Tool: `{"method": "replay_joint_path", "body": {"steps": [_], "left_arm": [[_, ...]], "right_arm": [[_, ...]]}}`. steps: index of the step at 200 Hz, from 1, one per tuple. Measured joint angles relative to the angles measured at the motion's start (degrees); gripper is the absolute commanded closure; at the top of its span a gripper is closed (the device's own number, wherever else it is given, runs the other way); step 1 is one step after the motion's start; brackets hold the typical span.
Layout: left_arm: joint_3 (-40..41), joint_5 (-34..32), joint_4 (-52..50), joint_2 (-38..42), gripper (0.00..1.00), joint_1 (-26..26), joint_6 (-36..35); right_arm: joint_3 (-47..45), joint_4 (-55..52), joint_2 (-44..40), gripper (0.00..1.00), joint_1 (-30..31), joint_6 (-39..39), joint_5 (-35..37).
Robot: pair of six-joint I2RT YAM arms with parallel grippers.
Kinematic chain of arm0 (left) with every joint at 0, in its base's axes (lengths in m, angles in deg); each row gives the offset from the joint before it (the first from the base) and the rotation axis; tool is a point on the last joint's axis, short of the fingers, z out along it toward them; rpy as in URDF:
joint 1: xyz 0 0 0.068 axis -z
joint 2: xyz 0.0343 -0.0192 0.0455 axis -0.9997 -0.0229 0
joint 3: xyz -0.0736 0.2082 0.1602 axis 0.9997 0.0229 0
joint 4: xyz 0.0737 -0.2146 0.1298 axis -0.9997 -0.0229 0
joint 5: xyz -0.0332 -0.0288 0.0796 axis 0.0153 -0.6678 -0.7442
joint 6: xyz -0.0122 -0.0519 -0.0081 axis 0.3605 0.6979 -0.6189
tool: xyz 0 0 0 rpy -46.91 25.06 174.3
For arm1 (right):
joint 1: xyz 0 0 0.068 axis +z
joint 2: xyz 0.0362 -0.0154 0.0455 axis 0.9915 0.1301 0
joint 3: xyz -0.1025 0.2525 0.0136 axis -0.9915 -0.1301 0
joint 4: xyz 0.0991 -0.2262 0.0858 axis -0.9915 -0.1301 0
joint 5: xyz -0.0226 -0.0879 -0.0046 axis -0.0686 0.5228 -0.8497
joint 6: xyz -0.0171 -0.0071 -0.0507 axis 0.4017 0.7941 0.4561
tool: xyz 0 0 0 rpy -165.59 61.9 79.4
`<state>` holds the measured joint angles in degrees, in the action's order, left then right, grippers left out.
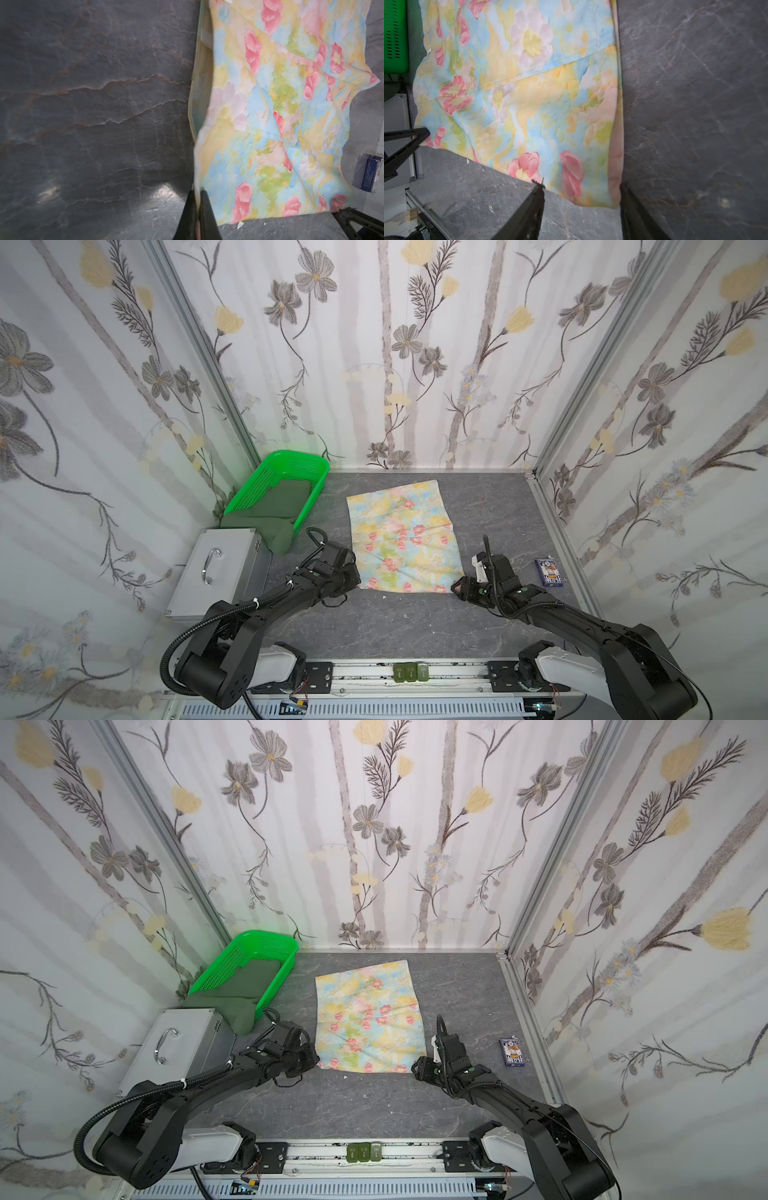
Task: Fold and stack skirts
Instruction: Fold the skirt at the center of the table.
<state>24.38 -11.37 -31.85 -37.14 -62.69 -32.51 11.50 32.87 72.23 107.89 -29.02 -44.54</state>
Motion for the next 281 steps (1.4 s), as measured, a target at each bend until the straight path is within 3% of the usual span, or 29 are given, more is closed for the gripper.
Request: {"method": "replay_joint_path", "body": {"steps": [26, 92, 182, 281], "left_arm": [[0.0, 0.2, -0.1, 0.4, 1.00, 0.0, 0.0], [0.5, 0.7, -0.4, 1.9, 1.00, -0.1, 0.2], [-0.7, 1.8, -4.0, 7.9, 1.00, 0.0, -1.1], [-0.4, -2.4, -12.8, 21.4, 1.00, 8.3, 4.2]], "right_arm": [[0.5, 1.6, 1.7, 0.50, 0.0, -0.9, 0.1], [2.1, -0.3, 4.2, 1.00, 0.0, -0.7, 4.0], [9.3, -15.4, -3.3, 1.00, 0.2, 2.9, 7.3], [14.5, -28.0, -15.7, 1.00, 3.2, 3.2, 11.7]]}}
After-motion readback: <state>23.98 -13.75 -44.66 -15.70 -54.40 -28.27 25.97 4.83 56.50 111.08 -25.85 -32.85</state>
